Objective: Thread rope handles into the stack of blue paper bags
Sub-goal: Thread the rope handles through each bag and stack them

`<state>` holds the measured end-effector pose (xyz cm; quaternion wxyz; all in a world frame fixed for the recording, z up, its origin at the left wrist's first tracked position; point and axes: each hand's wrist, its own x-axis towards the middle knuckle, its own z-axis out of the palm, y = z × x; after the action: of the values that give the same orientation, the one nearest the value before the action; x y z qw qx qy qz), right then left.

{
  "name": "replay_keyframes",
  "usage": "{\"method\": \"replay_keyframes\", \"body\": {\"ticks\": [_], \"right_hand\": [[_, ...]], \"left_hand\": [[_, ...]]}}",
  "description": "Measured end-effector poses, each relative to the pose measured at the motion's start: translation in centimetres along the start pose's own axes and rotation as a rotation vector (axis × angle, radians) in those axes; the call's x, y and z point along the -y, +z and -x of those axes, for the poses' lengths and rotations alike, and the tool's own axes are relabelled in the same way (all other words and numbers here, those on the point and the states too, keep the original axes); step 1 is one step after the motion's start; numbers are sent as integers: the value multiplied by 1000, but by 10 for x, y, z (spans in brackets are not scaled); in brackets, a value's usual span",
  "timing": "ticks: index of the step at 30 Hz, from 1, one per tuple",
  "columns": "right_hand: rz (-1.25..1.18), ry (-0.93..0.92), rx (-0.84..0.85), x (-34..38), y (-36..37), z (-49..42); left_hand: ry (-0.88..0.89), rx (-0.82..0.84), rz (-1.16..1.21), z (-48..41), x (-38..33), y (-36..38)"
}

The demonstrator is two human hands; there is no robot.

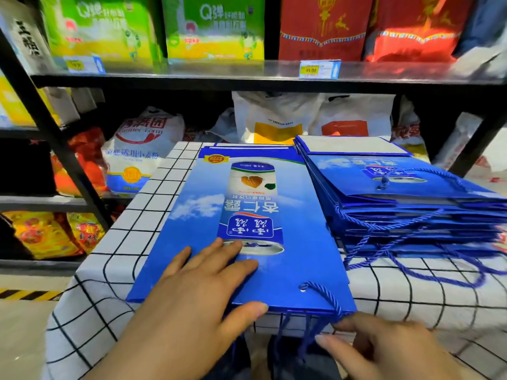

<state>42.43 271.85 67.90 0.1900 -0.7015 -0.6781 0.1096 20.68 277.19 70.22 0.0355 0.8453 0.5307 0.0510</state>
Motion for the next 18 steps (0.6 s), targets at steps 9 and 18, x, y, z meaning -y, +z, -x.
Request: {"method": "replay_keyframes", "body": {"ticks": [9, 18], "right_hand": [[-217, -15, -76, 12, 7, 14], [-1243, 190, 85, 49, -38, -8]], "left_hand": [[93, -210, 8, 1, -3, 5], [343, -402, 331, 2, -39, 13]]}}
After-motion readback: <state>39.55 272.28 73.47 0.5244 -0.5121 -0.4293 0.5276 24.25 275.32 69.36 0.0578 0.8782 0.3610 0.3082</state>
